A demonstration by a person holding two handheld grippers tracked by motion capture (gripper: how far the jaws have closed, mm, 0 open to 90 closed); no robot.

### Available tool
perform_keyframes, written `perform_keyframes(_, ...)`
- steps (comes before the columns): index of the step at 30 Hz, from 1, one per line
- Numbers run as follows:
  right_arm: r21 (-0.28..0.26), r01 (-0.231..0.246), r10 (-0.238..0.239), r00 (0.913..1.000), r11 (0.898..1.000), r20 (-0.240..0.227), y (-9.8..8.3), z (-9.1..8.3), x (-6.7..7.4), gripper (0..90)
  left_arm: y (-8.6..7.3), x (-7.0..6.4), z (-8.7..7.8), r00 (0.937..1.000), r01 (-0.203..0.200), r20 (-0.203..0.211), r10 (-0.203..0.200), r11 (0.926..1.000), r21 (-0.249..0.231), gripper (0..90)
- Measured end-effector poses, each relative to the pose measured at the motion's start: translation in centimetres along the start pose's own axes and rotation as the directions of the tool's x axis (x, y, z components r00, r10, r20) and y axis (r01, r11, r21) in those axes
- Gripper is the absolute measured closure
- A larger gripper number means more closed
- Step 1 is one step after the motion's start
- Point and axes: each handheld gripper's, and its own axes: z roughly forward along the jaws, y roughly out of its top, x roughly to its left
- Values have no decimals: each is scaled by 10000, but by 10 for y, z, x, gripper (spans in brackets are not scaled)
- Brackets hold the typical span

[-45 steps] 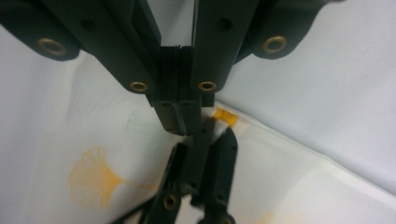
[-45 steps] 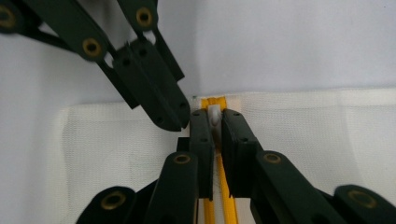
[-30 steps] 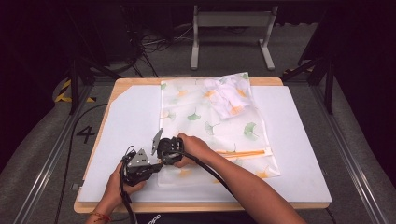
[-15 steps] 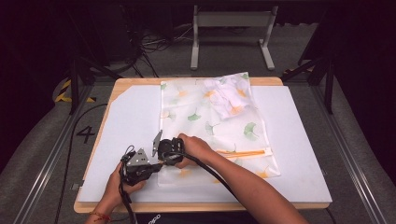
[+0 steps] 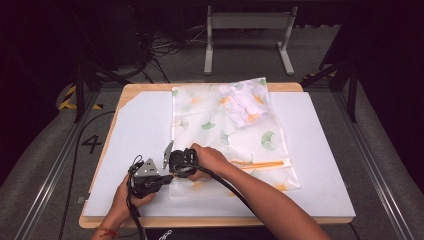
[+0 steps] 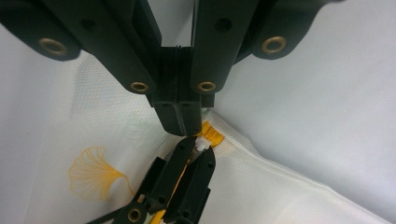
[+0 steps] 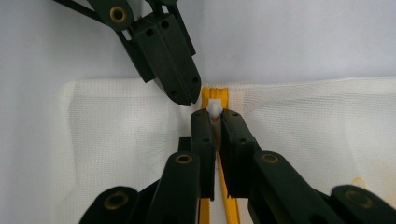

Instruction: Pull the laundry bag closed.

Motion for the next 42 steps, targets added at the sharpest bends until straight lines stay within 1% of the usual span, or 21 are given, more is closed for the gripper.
perform_keyframes(3, -169, -15, 18, 9999, 9999, 154, -1, 1, 1, 844, -1, 6, -5, 9991, 399, -136, -406, 9982, -438, 900)
perform_keyframes(4, -207, -2, 4, 9999, 9998, 106, -1, 1, 0, 844, 0, 11, -7, 9977, 621, -218, -634, 9964, -582, 900)
perform_keyframes(6, -297, -39, 41, 10000, 9996, 71, -3, 1, -1, 844, 3, 17, -9, 9964, 829, -92, -842, 9921, -940, 900)
perform_keyframes(8, -361, -45, 49, 9999, 9993, 102, -4, 1, 0, 844, 11, 22, -8, 9975, 612, -286, -640, 9941, -897, 900)
perform_keyframes(10, -398, -62, 66, 9999, 9992, 104, -4, 1, 0, 844, 16, 26, -5, 9965, 797, -162, -817, 9916, -1020, 900)
perform_keyframes(11, -418, -79, 84, 9999, 9991, 110, -5, 1, 0, 844, 18, 28, -4, 9968, 775, -131, -793, 9914, -1052, 900)
perform_keyframes(12, -418, -132, 136, 9999, 9990, 92, -5, 1, 0, 844, 19, 30, -1, 9962, 866, 79, -863, 9892, -1179, 900)
perform_keyframes(15, -413, -114, 117, 9999, 9991, 59, -5, 0, 1, 844, 24, 31, 3, 9977, 670, 27, -671, 9918, -1090, 900)
perform_keyframes(17, -492, -80, 86, 9999, 9988, 126, -5, 1, 1, 844, 26, 29, 13, 9968, 782, 227, -769, 9947, -663, 900)
perform_keyframes(18, -492, -80, 86, 9999, 9988, 126, -5, 1, 1, 844, 26, 29, 13, 9968, 782, 227, -769, 9947, -663, 900)
perform_keyframes(19, -516, -62, 70, 9999, 9986, 150, -6, 1, 1, 844, 26, 30, 16, 9973, 727, 85, -725, 9965, -410, 900)
perform_keyframes(21, -473, -104, 109, 9999, 9988, 95, -6, 0, 1, 844, 23, 30, 19, 9966, 808, 143, -806, 9966, -159, 900)
perform_keyframes(22, -448, -151, 155, 9998, 9989, 86, -6, 0, 1, 844, 23, 30, 21, 9972, 738, 84, -738, 9973, -4, 900)
perform_keyframes(23, -454, -169, 173, 9998, 9988, 80, -6, 1, 1, 844, 24, 29, 22, 9972, 740, 52, -741, 9972, 47, 900)
perform_keyframes(24, -451, -139, 143, 9999, 9989, 86, -6, 1, 1, 844, 24, 29, 22, 9982, 608, 13, -608, 9981, 111, 900)
perform_keyframes(27, -372, -78, 81, 9999, 9993, 78, -5, 1, 1, 844, 24, 28, 22, 9987, 511, -51, -511, 9986, 158, 900)
perform_keyframes(28, -262, -247, 249, 9997, 9994, 68, -5, 0, 2, 844, 24, 27, 23, 9993, 352, -98, -351, 9993, 156, 900)
perform_keyframes(30, -174, -188, 190, 9998, 9997, 111, -4, 0, 2, 844, 24, 27, 23, 9995, 296, -98, -294, 9995, 137, 900)
perform_keyframes(38, 33, -270, 269, 9996, 9996, 125, -4, -1, 1, 844, 23, 28, 23, 9997, 242, -37, -242, 9997, 65, 900)
perform_keyframes(40, 90, -463, 462, 9989, 9989, 116, -3, -1, 2, 844, 24, 30, 23, 9998, 165, 63, -166, 9998, 121, 900)
perform_keyframes(42, 73, -339, 338, 9994, 9994, 122, -4, -1, 1, 844, 24, 30, 23, 9998, 172, 75, -173, 9998, 113, 900)
